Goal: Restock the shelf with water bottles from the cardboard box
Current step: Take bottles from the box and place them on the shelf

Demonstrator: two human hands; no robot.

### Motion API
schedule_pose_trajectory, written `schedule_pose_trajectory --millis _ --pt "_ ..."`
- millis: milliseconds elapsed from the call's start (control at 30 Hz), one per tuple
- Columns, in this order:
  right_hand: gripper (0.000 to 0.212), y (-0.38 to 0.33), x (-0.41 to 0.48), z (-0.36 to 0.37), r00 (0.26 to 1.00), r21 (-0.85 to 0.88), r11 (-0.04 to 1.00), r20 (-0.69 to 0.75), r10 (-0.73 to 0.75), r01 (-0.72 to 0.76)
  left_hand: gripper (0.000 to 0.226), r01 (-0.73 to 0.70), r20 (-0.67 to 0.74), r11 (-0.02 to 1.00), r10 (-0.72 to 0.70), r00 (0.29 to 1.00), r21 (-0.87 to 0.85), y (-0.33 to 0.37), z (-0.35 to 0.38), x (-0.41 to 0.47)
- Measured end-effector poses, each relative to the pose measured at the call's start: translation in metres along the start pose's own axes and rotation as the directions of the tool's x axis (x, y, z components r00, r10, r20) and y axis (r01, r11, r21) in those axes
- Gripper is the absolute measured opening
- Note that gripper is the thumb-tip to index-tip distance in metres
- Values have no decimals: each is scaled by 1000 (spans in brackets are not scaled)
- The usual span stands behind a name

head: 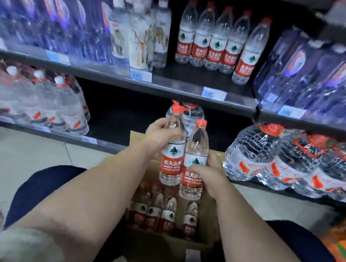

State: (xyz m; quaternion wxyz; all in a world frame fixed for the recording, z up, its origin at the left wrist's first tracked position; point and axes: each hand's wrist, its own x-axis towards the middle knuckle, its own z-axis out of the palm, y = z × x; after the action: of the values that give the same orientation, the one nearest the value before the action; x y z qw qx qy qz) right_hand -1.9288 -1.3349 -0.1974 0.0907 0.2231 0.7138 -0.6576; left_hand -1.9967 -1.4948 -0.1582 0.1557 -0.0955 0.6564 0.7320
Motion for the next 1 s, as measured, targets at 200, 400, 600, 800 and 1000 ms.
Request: schedule_pose_trajectory --millis 200,400,600,800,1000 --pt "67 -84 -29 -14 979 35 979 -30 -200 201 32 -160 -42 987 159 986 -14 89 11 -24" --pt "74 -164 -13 -30 954 117 947 -16 -299 299 39 -260 -89 960 251 964 -101 159 18 -13" --pt "52 -211 42 -41 955 219 930 -55 -290 295 27 -375 -201 924 354 913 -75 197 40 35" --pt "62 -234 115 -61 923 254 889 -159 -350 381 30 -404 -194 912 384 903 -74 220 60 110" --pt "89 -244 187 -70 902 223 877 -178 -393 426 43 -457 -176 884 468 866 100 219 89 190"
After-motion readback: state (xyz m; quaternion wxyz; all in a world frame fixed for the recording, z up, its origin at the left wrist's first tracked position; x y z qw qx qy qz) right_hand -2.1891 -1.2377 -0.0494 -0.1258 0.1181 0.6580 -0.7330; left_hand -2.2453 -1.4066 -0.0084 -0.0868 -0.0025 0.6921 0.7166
